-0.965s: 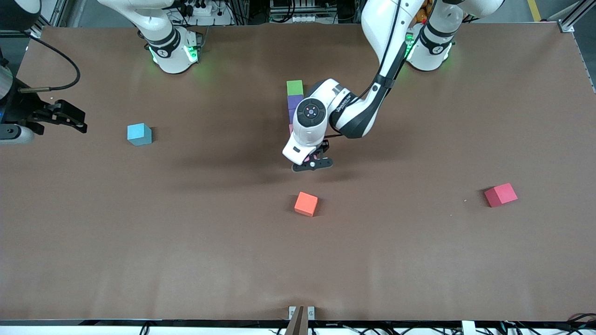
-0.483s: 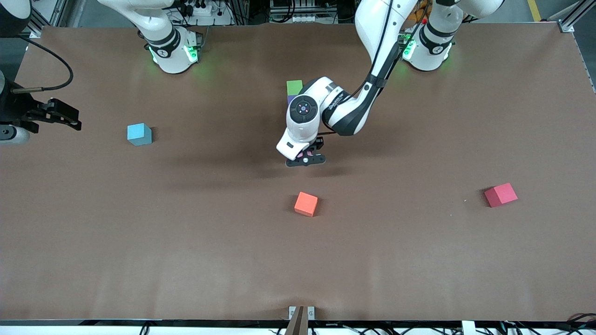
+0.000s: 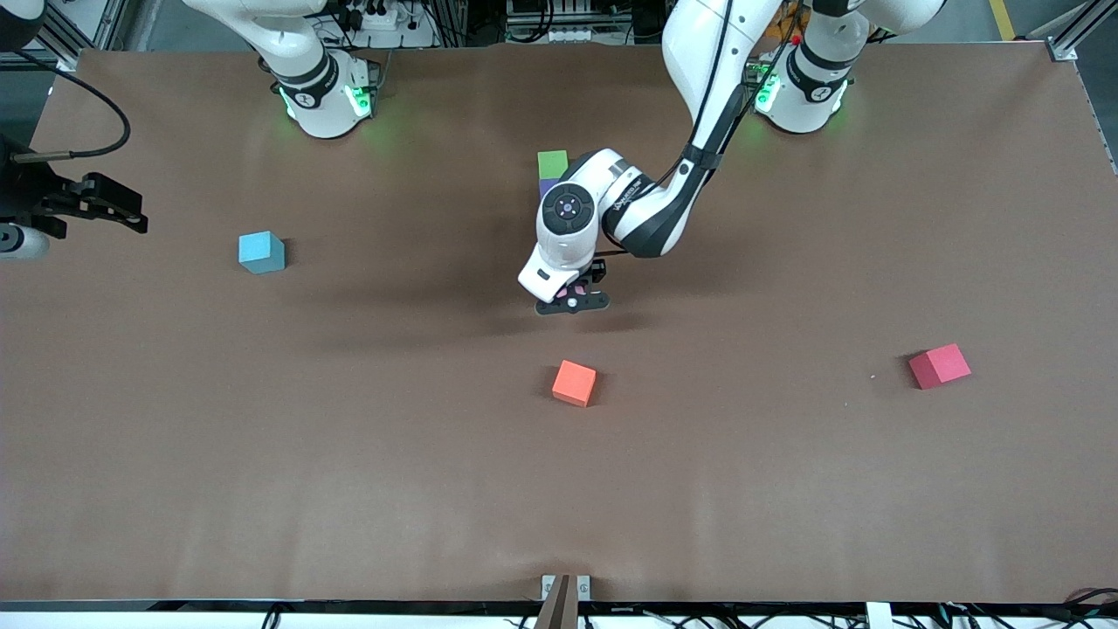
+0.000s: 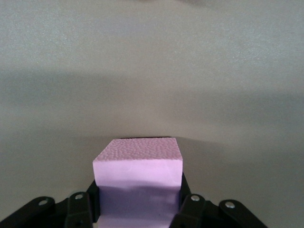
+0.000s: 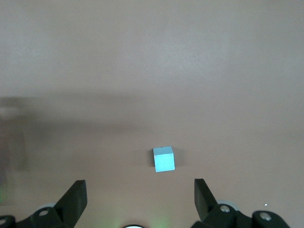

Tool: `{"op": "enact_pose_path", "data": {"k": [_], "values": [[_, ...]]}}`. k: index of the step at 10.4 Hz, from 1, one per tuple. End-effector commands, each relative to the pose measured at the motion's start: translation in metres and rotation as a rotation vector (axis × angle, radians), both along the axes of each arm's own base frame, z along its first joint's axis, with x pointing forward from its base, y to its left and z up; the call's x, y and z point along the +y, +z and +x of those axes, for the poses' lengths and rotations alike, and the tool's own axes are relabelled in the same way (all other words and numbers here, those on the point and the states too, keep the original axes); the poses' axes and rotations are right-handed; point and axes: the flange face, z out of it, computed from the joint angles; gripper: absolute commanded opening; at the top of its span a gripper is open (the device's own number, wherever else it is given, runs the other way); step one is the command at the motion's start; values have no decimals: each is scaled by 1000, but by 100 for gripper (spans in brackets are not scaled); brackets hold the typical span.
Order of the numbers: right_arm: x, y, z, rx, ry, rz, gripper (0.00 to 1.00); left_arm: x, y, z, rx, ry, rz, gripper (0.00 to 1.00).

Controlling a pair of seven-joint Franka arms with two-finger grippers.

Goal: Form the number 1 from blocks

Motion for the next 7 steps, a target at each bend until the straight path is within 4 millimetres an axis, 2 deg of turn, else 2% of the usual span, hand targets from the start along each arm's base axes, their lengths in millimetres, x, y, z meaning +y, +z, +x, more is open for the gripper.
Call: {"op": "enact_pose_path", "data": {"k": [1, 4, 7], "values": [[1, 4, 1, 3, 13, -9, 100, -8, -1, -2, -3, -26, -18, 0], [3, 4, 1, 3, 19, -13, 100, -14, -3, -10, -2, -38, -14, 0], [2, 4, 1, 3, 19, -14, 100, -12, -4, -9, -31, -79, 16, 0]]}}
